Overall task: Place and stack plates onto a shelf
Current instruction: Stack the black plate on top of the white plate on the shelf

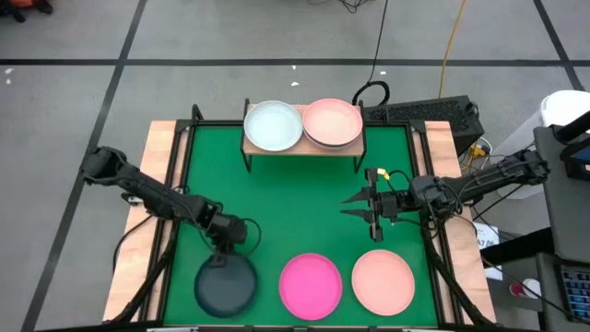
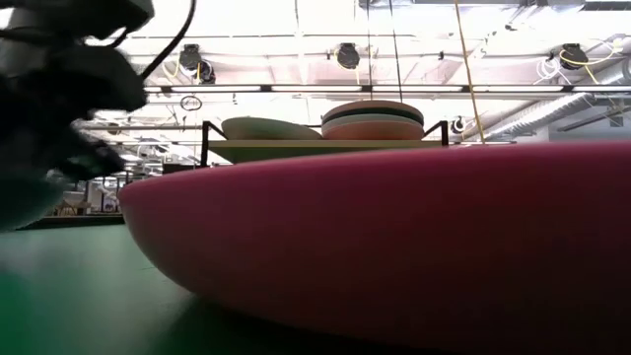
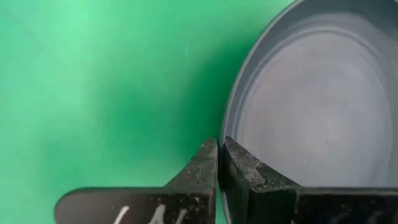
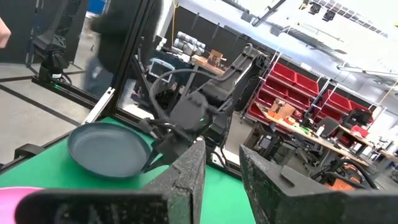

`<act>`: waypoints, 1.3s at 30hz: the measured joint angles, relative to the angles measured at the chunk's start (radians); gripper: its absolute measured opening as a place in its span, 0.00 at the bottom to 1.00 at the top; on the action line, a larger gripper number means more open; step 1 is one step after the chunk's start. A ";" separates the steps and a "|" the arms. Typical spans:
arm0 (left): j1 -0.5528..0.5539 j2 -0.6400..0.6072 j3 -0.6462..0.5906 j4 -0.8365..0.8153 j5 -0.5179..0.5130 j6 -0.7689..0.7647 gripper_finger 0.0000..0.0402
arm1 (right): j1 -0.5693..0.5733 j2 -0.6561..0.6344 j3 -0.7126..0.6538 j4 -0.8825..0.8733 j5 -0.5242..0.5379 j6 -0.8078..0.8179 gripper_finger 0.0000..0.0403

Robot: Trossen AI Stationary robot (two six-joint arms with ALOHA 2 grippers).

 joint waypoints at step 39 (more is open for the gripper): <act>1.201 0.299 1.075 -0.461 -0.070 0.573 0.05 | -0.005 0.000 0.000 -0.016 0.079 -0.035 0.21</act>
